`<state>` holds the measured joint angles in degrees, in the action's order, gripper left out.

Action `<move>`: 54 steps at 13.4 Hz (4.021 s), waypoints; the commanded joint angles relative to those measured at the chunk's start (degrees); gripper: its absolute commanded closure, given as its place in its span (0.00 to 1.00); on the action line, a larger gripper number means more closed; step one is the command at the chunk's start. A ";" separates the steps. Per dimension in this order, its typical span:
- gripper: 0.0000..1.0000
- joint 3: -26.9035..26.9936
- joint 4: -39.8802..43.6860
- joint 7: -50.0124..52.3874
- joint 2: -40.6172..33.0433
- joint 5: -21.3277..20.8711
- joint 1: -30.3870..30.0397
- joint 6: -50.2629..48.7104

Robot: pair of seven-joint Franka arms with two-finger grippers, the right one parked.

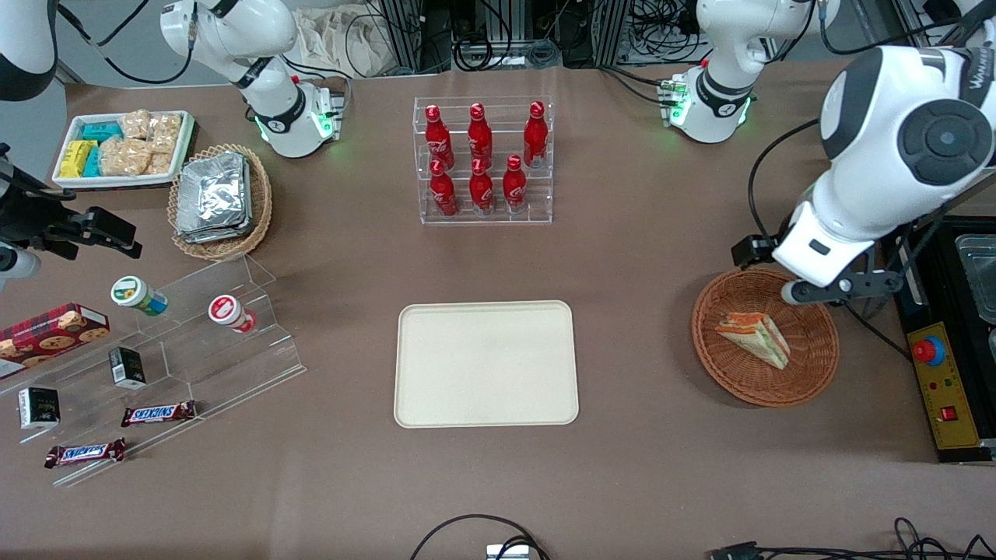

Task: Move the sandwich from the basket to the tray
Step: 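Lower the open left gripper over the sandwich in the wicker basket, then close the left gripper on the wrapped sandwich, then lift the sandwich out of the basket with the left gripper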

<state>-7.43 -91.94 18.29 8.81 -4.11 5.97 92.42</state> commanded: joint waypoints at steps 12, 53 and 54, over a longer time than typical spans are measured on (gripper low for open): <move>0.00 -0.22 -10.16 22.55 1.83 1.03 -3.24 11.86; 1.00 -0.56 11.83 40.79 19.93 -8.99 -1.23 -2.55; 1.00 -1.18 14.30 38.43 19.93 -8.99 -0.18 -5.12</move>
<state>-7.64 -84.83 60.10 27.92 -12.26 3.85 93.62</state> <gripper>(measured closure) 0.806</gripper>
